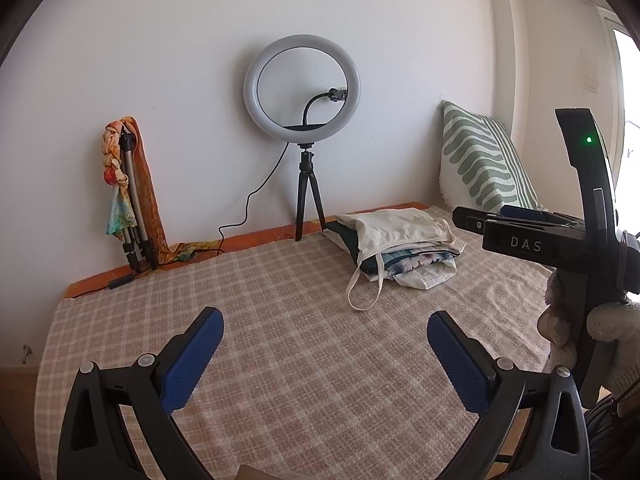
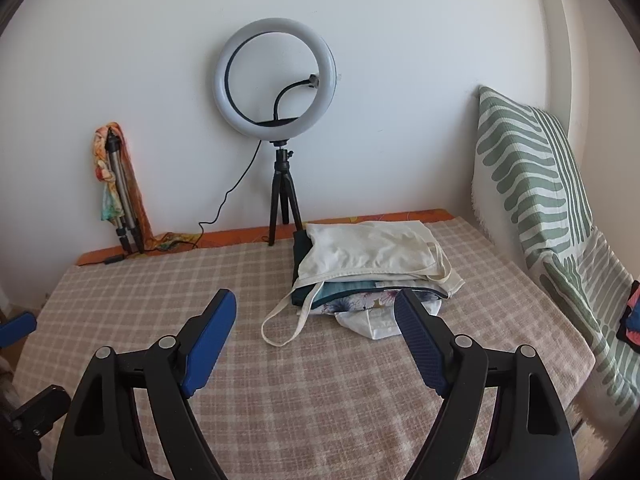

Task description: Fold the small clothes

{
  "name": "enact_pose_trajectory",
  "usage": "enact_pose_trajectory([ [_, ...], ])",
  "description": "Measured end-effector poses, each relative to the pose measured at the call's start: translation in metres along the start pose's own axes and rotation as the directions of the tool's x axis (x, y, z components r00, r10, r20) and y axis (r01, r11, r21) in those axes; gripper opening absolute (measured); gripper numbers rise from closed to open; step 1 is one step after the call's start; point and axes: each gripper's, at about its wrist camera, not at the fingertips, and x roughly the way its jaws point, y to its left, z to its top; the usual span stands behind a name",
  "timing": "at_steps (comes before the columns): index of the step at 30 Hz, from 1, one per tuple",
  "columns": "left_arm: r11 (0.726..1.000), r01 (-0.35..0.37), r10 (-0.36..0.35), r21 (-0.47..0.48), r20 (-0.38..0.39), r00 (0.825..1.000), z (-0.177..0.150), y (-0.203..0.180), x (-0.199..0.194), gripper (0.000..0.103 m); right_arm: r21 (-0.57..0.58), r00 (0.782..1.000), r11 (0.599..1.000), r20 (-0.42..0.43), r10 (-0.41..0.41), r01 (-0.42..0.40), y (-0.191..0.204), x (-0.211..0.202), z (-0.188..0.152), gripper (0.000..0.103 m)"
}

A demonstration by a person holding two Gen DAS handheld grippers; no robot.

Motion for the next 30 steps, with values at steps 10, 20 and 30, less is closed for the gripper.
enact_pose_trajectory([
  [10, 0.999, -0.031, 0.031, -0.008, -0.007, 1.0, -0.01, 0.006, 0.002, 0.103, 0.001, 1.0, 1.0, -0.004, -0.008, 0.008, 0.004, 0.009, -0.012, 0.084],
  [20, 0.999, -0.044, 0.044, -0.015, -0.021, 0.999, -0.013, 0.009, 0.006, 0.103, -0.018, 1.0, 1.0, -0.015, -0.011, 0.01, 0.005, 0.013, -0.015, 0.084],
  [30, 0.999, -0.044, 0.044, 0.017, -0.011, 0.999, -0.014, 0.003, 0.004, 0.103, -0.003, 1.0, 1.0, -0.02, -0.004, 0.004, 0.003, 0.015, -0.015, 0.084],
])
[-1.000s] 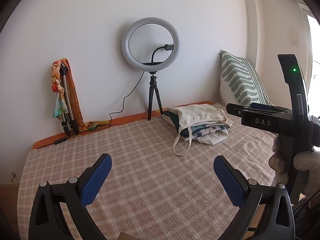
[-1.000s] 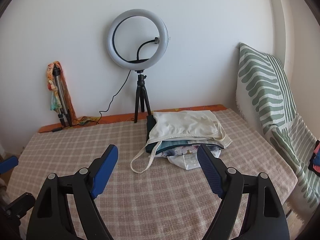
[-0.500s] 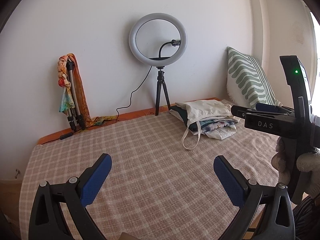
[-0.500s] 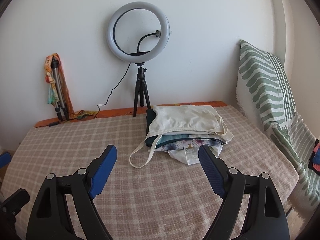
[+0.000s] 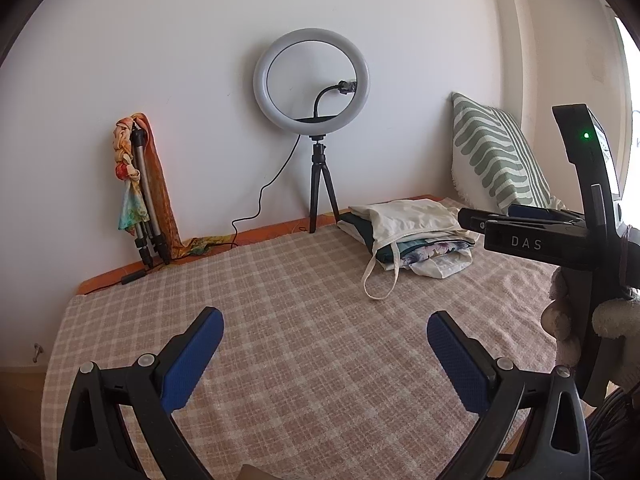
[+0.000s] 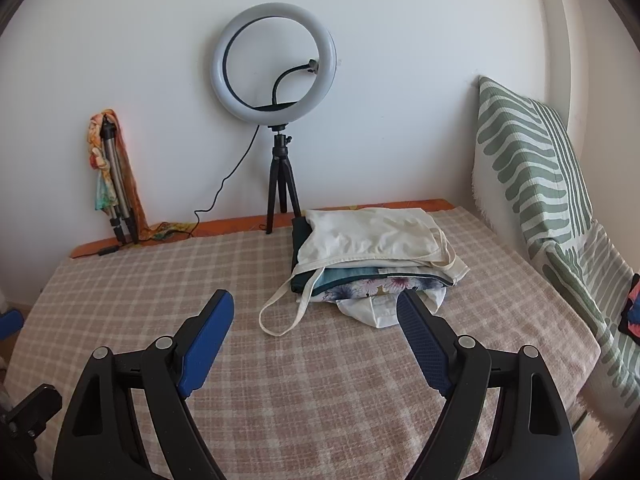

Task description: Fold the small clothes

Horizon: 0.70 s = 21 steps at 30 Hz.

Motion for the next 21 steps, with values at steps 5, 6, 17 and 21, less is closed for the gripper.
enact_pose_trajectory([
  [5, 1.0, 0.003, -0.003, 0.002, 0.001, 1.0, 0.0006, -0.0006, -0.0009, 0.103, 0.013, 1.0, 1.0, -0.007, 0.01, -0.01, -0.0012, 0.0004, 0.0001, 0.084],
  [6, 1.0, 0.004, -0.004, 0.002, 0.0, 1.0, 0.0008, -0.0009, -0.0011, 0.103, 0.012, 1.0, 1.0, -0.007, 0.01, -0.01, -0.0009, 0.0002, 0.0001, 0.084],
  [17, 1.0, 0.007, -0.007, 0.006, 0.001, 1.0, 0.002, -0.0036, -0.0025, 0.103, 0.008, 1.0, 1.0, -0.014, 0.019, -0.019, -0.0002, 0.0025, 0.0005, 0.084],
  [21, 1.0, 0.001, -0.001, 0.016, 0.001, 1.0, 0.0013, -0.0059, -0.0026, 0.103, 0.006, 1.0, 1.0, -0.014, 0.02, -0.019, 0.0003, 0.0012, 0.0003, 0.084],
])
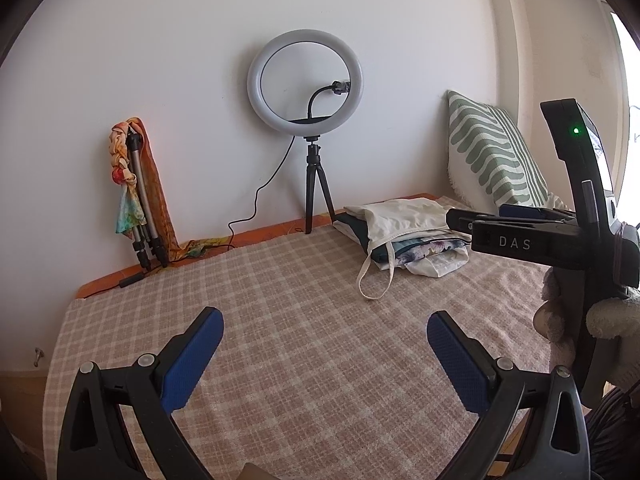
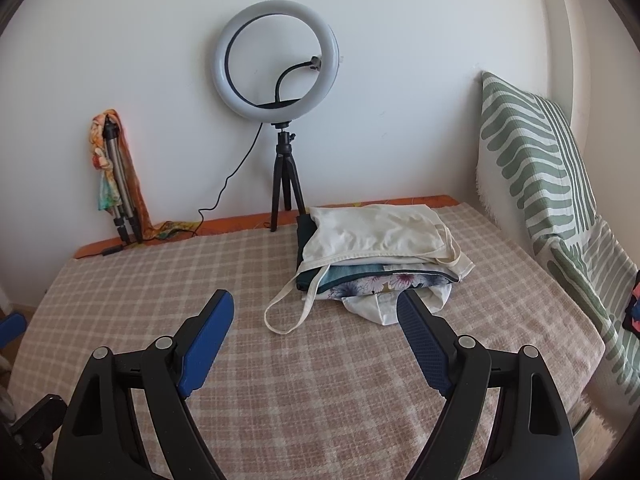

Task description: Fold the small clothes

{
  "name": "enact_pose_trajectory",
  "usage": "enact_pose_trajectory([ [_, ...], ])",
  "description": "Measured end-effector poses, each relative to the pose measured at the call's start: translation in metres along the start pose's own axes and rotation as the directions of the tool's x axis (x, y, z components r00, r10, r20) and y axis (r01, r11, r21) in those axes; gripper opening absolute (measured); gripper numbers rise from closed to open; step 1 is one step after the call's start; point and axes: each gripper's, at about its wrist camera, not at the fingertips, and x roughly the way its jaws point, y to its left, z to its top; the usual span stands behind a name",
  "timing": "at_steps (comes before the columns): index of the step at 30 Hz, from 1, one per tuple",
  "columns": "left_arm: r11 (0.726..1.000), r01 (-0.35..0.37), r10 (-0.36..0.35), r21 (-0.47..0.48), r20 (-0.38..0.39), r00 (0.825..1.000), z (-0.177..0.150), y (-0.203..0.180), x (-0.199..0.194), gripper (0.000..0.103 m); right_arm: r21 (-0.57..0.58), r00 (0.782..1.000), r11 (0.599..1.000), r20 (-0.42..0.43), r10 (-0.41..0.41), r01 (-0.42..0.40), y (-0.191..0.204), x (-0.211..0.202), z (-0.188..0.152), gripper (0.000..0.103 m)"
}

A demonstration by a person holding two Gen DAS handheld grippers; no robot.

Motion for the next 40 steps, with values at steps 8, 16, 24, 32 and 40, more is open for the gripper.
enact_pose_trajectory([
  [8, 1.0, 0.0, 0.0, 0.006, 0.001, 1.0, -0.001, -0.002, 0.0, 0.103, -0.006, 1.0, 1.0, -0.003, 0.011, -0.011, 0.0, 0.001, 0.001, 0.084],
  [16, 1.0, 0.009, -0.009, 0.002, -0.004, 1.0, 0.001, -0.002, 0.001, 0.103, 0.001, 1.0, 1.0, -0.012, 0.019, -0.019, -0.001, 0.001, 0.0, 0.084],
  [24, 1.0, 0.015, -0.015, 0.004, -0.011, 1.0, 0.0, -0.003, 0.004, 0.103, -0.005, 1.0, 1.0, -0.019, 0.024, -0.024, 0.0, 0.002, -0.001, 0.084],
  [32, 1.0, 0.013, -0.013, 0.011, -0.012, 1.0, -0.001, -0.007, 0.007, 0.103, 0.002, 0.999, 1.0, -0.021, 0.026, -0.026, -0.001, 0.003, -0.001, 0.084],
  [40, 1.0, 0.019, -0.018, 0.009, -0.022, 1.0, -0.002, -0.009, 0.011, 0.103, 0.0, 0.999, 0.999, -0.033, 0.032, -0.032, -0.001, 0.004, -0.004, 0.084],
])
